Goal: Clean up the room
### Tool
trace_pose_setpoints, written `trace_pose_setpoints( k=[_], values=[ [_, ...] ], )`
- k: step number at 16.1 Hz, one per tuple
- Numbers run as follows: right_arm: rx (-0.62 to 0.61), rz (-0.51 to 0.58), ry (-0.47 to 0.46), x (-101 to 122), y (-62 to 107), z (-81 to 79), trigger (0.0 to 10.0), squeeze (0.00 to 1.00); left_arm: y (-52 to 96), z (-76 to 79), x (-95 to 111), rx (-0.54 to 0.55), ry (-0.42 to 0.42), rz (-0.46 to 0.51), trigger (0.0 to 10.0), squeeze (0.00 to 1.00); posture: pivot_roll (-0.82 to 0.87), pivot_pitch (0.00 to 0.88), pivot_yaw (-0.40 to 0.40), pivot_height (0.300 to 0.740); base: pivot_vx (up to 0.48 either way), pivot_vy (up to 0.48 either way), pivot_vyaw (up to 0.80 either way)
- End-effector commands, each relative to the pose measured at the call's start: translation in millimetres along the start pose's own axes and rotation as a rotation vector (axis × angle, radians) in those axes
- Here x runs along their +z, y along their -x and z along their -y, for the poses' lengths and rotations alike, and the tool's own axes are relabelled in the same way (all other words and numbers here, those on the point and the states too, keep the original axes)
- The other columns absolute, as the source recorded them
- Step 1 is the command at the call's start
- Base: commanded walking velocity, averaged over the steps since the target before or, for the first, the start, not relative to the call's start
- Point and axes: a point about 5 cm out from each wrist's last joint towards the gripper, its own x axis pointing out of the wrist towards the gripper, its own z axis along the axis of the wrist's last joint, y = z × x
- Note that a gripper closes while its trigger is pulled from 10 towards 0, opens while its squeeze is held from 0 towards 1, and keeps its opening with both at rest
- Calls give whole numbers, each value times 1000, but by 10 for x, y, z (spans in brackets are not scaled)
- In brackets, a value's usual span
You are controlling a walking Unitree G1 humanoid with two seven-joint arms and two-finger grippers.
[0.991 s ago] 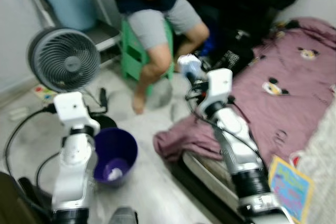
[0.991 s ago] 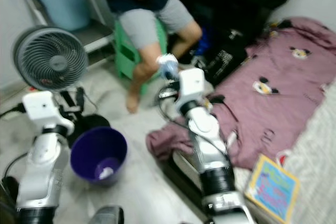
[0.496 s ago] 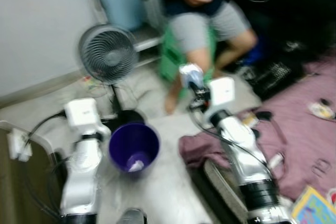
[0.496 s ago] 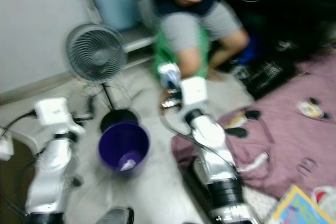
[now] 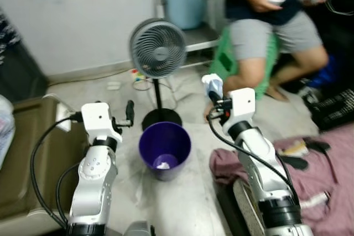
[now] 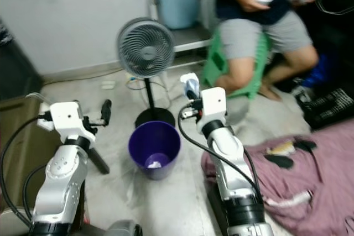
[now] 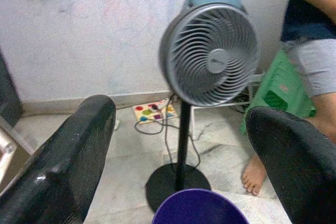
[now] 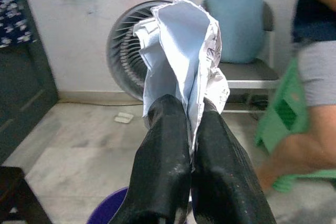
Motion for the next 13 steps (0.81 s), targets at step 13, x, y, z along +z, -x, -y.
trace_pose_setpoints(
  k=[13],
  values=[
    [13, 31, 0, 97, -55, -78, 10000, 0, -28, 35, 53, -68, 6, 23, 10000, 0, -86, 0, 4, 740, 0, 0, 306]
  ],
)
